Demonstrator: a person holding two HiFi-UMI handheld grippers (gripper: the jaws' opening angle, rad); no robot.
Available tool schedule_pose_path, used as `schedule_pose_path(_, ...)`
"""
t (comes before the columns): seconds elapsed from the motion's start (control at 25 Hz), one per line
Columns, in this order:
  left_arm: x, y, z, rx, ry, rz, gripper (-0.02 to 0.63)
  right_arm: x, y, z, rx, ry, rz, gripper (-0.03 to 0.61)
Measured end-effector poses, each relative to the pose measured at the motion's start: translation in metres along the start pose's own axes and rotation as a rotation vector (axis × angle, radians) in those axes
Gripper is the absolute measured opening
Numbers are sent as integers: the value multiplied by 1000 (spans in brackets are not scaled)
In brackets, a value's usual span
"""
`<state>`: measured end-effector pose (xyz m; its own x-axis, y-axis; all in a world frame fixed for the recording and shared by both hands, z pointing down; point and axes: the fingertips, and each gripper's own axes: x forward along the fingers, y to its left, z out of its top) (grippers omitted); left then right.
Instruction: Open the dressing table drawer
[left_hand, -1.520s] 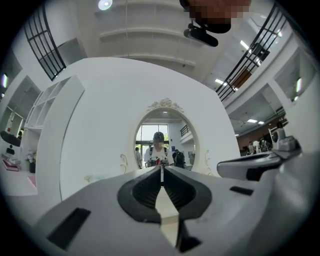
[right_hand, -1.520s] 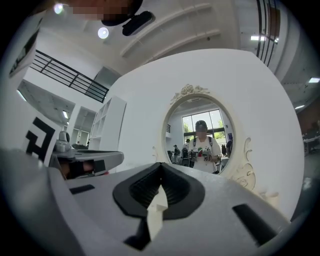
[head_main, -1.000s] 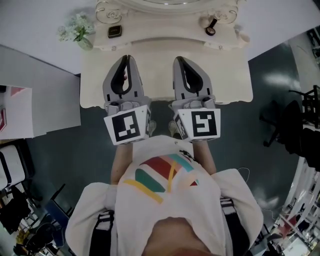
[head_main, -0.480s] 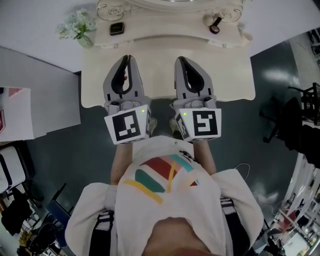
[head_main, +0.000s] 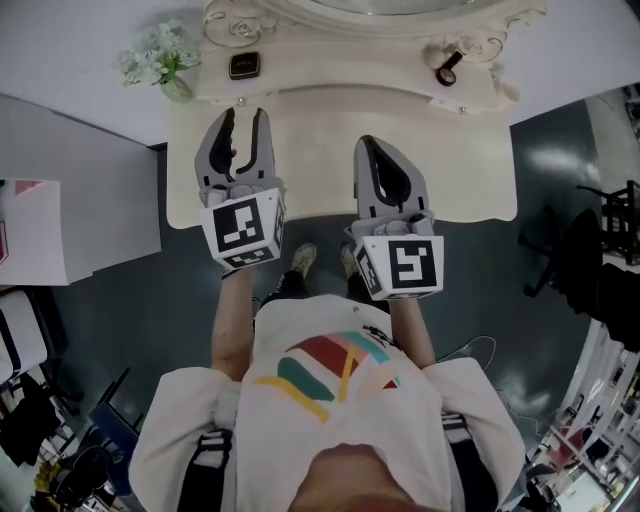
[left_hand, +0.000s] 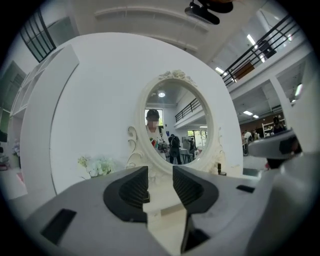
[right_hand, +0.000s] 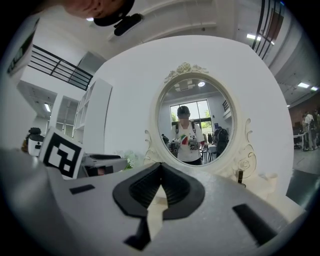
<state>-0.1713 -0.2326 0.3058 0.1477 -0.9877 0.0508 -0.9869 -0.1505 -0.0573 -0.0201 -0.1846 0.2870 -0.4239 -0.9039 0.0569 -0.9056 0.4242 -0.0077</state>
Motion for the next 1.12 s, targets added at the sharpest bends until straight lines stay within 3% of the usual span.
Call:
schedule_pose_path(0.16,30,18,-52,6,75,-15,169,19,4,-9,-5,25,14,0)
schedule_pose_path(0.36,60,50,-123,15,164,25,167,40,15,-24,-14,59,38,0)
schedule_pose_path(0.6,96,65,-185,-49,328,9,166,53,31,-43,-19,100,68,0)
schedule_pose_path(0.84,117,72,-211,-84,404,6,153,57,36,-66,-1,153,63,0)
schedule_pose_path(1.12,117,76,-232,-63,455,19,135,56,35,-77,13,171,51,0)
